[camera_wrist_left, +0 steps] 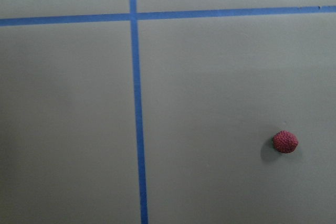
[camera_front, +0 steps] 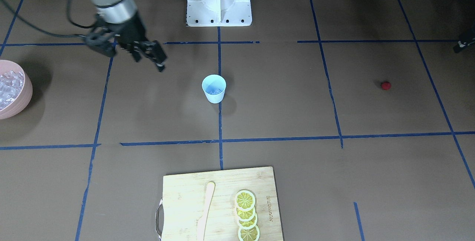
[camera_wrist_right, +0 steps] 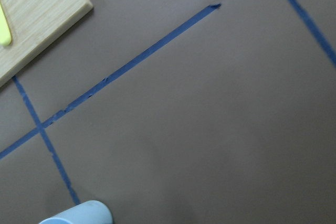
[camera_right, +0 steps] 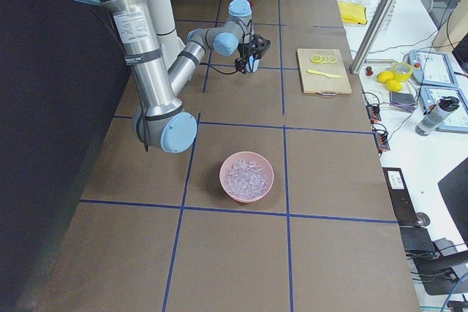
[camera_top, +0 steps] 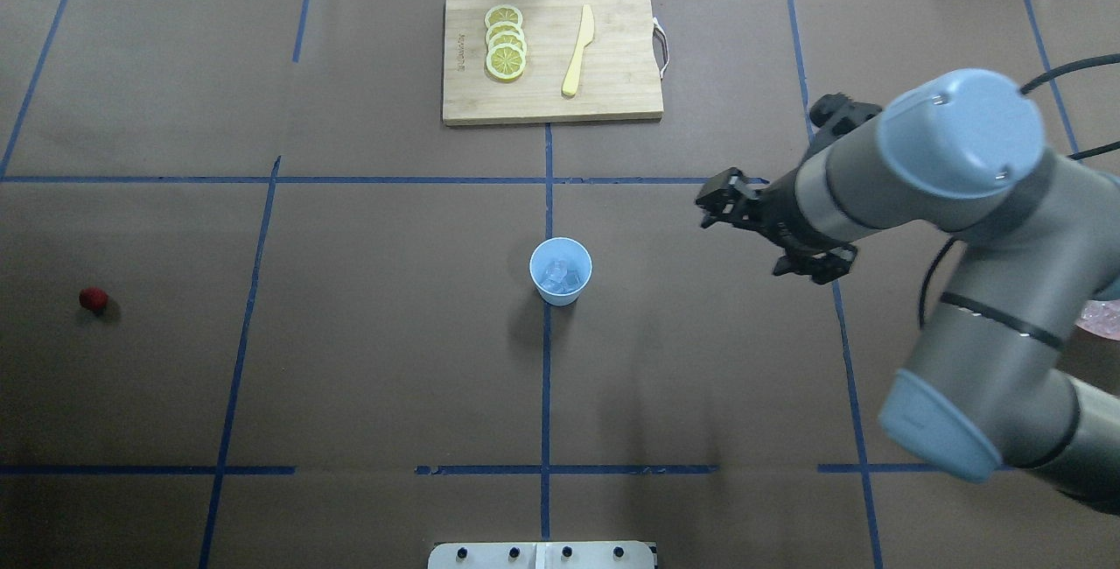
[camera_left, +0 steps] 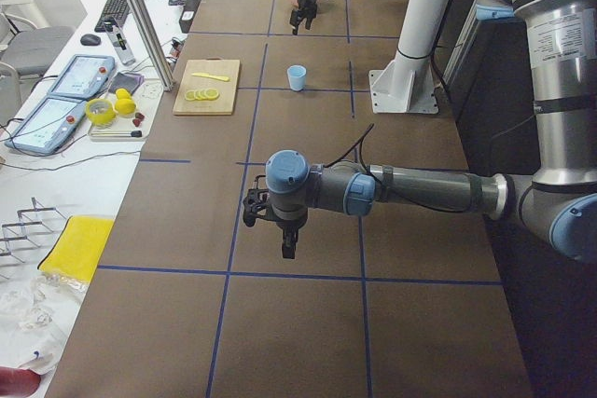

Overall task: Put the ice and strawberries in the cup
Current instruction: 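Withdraw the right gripper from the cup toward the pink bowl, then lower the left gripper onto the red strawberry and grasp it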

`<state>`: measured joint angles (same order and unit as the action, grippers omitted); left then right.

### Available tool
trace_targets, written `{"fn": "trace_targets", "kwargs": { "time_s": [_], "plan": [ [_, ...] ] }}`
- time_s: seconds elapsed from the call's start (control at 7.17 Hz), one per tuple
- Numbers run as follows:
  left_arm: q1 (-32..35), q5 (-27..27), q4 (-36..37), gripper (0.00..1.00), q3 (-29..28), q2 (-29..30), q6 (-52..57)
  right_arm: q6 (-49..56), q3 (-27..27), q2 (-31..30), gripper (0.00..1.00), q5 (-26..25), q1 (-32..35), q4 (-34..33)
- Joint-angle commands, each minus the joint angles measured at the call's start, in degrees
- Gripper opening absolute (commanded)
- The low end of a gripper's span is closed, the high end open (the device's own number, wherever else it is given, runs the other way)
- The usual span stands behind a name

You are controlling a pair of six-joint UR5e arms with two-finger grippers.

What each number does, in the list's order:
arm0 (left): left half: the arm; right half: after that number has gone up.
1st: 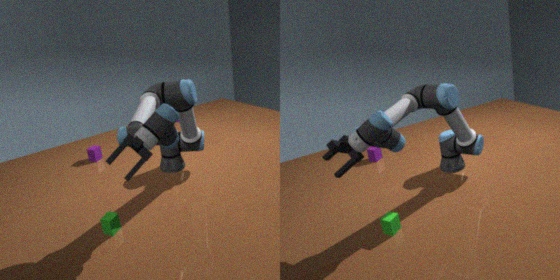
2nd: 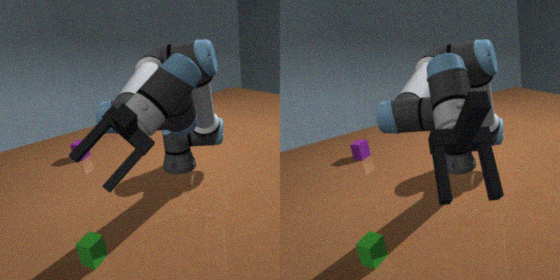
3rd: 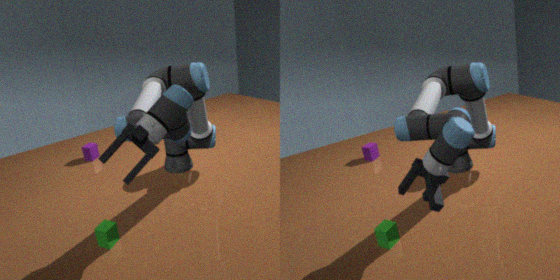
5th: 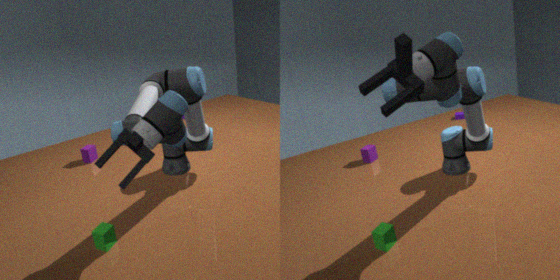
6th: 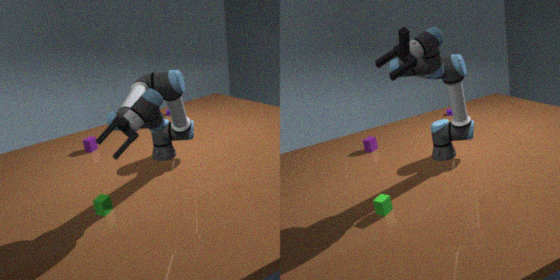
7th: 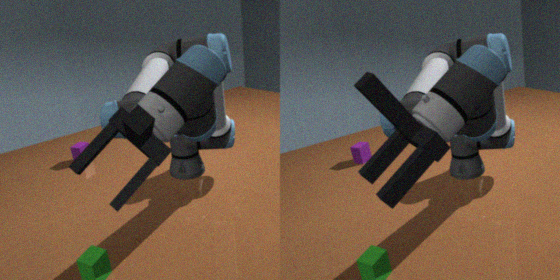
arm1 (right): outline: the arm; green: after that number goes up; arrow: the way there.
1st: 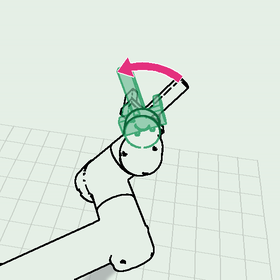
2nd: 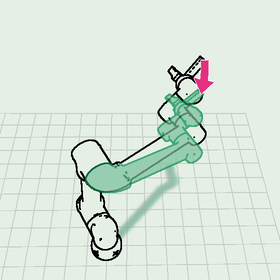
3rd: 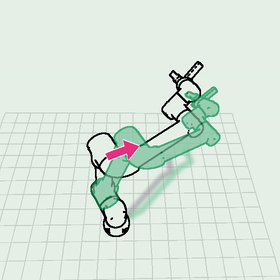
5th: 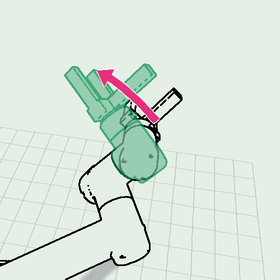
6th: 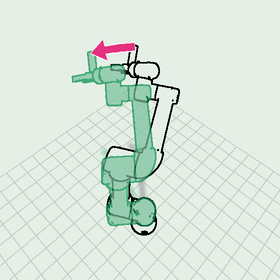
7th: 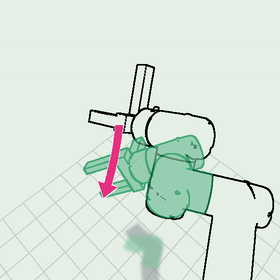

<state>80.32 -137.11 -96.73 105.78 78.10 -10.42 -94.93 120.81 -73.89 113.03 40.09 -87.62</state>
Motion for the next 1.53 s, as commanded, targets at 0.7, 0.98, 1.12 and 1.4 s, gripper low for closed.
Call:
{"fn": "trace_targets", "kwargs": {
  "time_s": [0.7, 0.98, 1.12, 1.4],
  "plan": [
    [-24.1, 11.9, -19.8, 1.0, -2.4, 2.7, -35.4, 39.0, 4.5, -20.9, 1.0, 12.0, 20.9, 0.4],
    [-27.5, 17.6, -25.5, 1.0, -8.7, 5.5, -37.1, 39.0, 4.5, -20.9, 1.0, 11.9, 20.9, 0.6],
    [-27.8, 17.7, -26.7, 1.0, -10.1, 6.4, -37.6, 39.0, 4.5, -20.9, 1.0, 11.9, 20.9, 0.6],
    [-29.1, 17.7, -26.8, 1.0, -10.2, 6.4, -37.7, 39.0, 4.6, -20.9, 1.0, 11.9, 20.9, 0.7]
  ]
}}
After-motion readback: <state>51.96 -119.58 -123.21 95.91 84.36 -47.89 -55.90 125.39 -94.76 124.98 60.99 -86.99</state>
